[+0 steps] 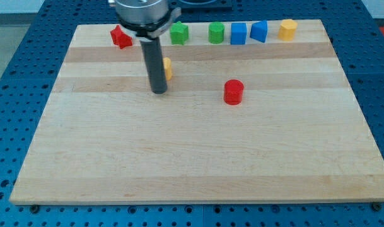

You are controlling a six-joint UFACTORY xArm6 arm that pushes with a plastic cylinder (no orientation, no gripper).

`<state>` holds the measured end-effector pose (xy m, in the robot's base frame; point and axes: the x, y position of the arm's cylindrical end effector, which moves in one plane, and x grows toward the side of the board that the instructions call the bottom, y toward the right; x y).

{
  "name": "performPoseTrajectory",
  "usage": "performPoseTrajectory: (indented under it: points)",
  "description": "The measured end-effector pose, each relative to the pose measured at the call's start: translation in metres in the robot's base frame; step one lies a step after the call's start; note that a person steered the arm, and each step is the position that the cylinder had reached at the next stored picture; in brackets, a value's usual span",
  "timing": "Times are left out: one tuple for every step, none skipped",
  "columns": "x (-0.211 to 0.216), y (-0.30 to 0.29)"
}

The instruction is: Move the yellow heart to the left of the green star

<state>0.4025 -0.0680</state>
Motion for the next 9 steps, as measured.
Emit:
performPoseTrajectory:
  points:
    - [0.000,0.042]
    - [0.000,0.044]
    - [-0.016,0.044]
    - [-0.040,0.028]
    - [-0.036,-0.008]
    - [-0.036,-0.012]
    - [-0.035,-0.012]
    - [-0.019,-0.012]
    - [-0.013,-0.012]
